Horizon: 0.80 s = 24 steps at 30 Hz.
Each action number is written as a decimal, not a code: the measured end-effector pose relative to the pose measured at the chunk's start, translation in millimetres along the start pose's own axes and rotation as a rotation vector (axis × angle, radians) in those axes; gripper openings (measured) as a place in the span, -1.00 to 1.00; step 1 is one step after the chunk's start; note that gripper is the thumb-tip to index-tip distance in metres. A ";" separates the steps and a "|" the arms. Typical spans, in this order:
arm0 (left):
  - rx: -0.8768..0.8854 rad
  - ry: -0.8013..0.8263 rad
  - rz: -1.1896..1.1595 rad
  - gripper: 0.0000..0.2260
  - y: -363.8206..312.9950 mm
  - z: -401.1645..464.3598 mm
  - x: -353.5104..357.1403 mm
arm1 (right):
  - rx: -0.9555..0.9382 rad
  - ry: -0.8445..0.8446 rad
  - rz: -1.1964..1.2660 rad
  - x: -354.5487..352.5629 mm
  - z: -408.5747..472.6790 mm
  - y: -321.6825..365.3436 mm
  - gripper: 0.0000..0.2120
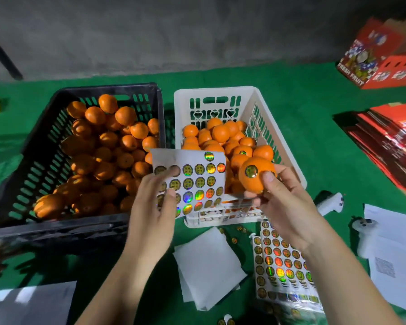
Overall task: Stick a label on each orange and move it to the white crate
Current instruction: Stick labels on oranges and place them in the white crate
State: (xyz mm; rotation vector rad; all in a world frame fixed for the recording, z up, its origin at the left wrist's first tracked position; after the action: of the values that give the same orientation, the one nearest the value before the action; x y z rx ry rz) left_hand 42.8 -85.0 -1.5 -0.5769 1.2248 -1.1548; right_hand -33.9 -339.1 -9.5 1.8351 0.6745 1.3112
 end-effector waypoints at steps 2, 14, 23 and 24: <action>-0.014 0.068 0.014 -0.66 -14.8 1.1 20.9 | 0.021 0.052 -0.057 12.8 -3.3 -12.1 -0.50; -0.447 0.246 -0.503 -0.51 -5.1 -20.2 71.2 | -0.351 0.000 -0.618 40.2 -23.0 -7.6 -0.70; -0.588 0.175 -0.606 -0.43 5.7 -40.4 76.4 | -0.665 -0.012 -0.919 49.1 -39.7 7.5 -0.90; -0.601 0.180 -0.618 -0.40 6.4 -41.9 77.2 | -0.617 -0.006 -0.861 46.6 -38.2 6.5 -0.95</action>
State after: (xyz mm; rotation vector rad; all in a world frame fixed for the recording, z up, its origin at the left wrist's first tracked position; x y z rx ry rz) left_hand 0.0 -143.1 -52.0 -1.3999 1.6197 -1.3560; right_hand -54.6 -295.9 27.7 0.8743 0.8105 0.7899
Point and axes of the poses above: each hand's wrist, its own z-axis towards the middle knuckle, its own x-axis out of the palm, y = z × x, the point moved 9 cm from there along z, towards the middle knuckle, and after that the axes turned 5 degrees about z, right-handed, at the moved point
